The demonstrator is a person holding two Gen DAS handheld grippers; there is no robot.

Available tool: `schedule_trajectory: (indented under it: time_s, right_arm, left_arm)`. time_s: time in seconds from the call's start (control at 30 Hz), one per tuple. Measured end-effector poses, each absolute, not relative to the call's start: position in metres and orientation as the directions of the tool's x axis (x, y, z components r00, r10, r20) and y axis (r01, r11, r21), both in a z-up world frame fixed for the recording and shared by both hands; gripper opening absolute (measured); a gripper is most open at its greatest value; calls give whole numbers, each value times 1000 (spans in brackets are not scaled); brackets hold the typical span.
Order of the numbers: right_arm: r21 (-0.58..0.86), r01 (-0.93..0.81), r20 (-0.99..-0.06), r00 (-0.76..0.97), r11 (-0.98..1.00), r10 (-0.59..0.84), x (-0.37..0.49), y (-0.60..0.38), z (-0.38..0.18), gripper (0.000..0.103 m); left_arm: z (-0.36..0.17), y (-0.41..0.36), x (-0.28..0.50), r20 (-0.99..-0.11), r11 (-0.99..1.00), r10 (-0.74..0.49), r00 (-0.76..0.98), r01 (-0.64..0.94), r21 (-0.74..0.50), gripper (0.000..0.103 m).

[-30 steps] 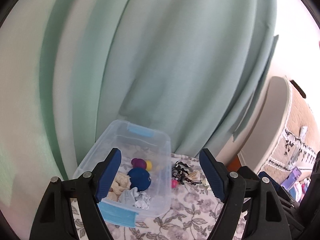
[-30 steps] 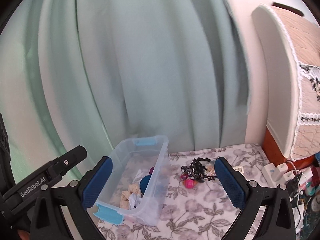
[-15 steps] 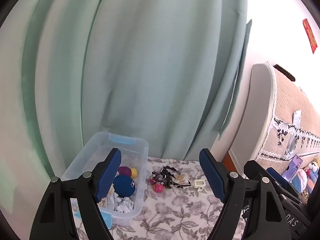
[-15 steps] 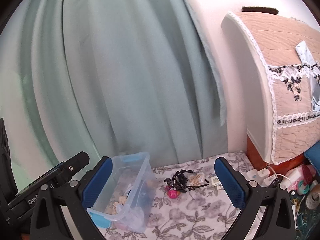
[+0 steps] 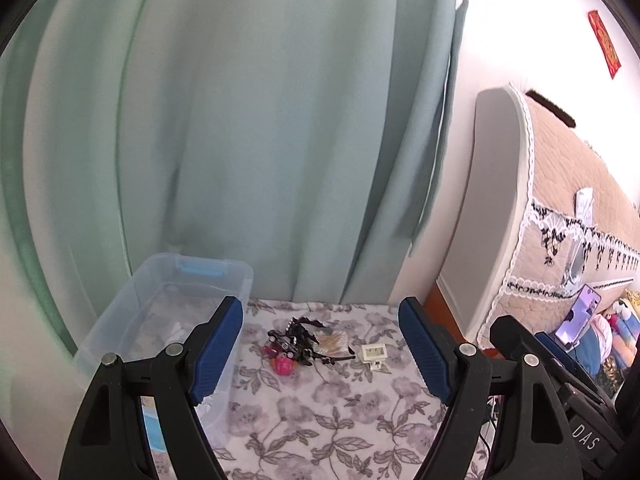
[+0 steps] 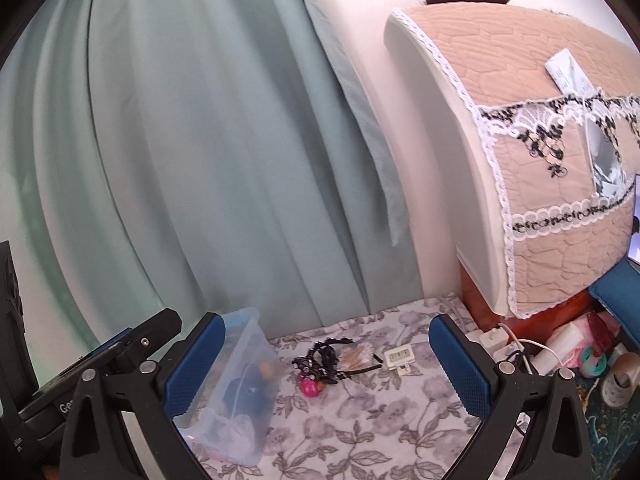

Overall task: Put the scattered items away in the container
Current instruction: 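Move both grippers back toward the black toy car and hair clips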

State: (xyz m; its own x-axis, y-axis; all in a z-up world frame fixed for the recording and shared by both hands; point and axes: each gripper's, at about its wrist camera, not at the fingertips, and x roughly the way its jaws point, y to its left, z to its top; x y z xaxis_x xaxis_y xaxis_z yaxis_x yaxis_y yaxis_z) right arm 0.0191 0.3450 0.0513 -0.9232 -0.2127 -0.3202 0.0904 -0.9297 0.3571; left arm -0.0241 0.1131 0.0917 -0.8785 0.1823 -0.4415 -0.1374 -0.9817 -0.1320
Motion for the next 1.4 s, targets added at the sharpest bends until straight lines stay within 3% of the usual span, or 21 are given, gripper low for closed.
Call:
schedule_trajectory:
  time_s: [0.6, 0.97, 1.17, 1.27, 1.4]
  right_arm:
    - [357, 5, -521, -829, -934, -204, -38, 372, -28, 103]
    - [366, 10, -574, -785, -931, -234, -79, 369, -63, 103]
    - [342, 26, -578, -783, -939, -233, -102, 365, -74, 97]
    - [336, 32, -593, -769, -941, -238, -115, 365, -83, 85]
    - [322, 30, -614, -754, -946, -233, -131, 364, -96, 81]
  left_arm:
    - [4, 141, -85, -614, -978, 206, -762, -146, -147, 81]
    - [-43, 141, -130, -677, -976, 216, -703, -131, -176, 81]
    - [-60, 139, -154, -687, -975, 217, -694, -114, -193, 81]
    - [-68, 138, -165, -693, -975, 213, -689, -100, -200, 81]
    - [-80, 137, -179, -704, -974, 214, -677, -89, -210, 81]
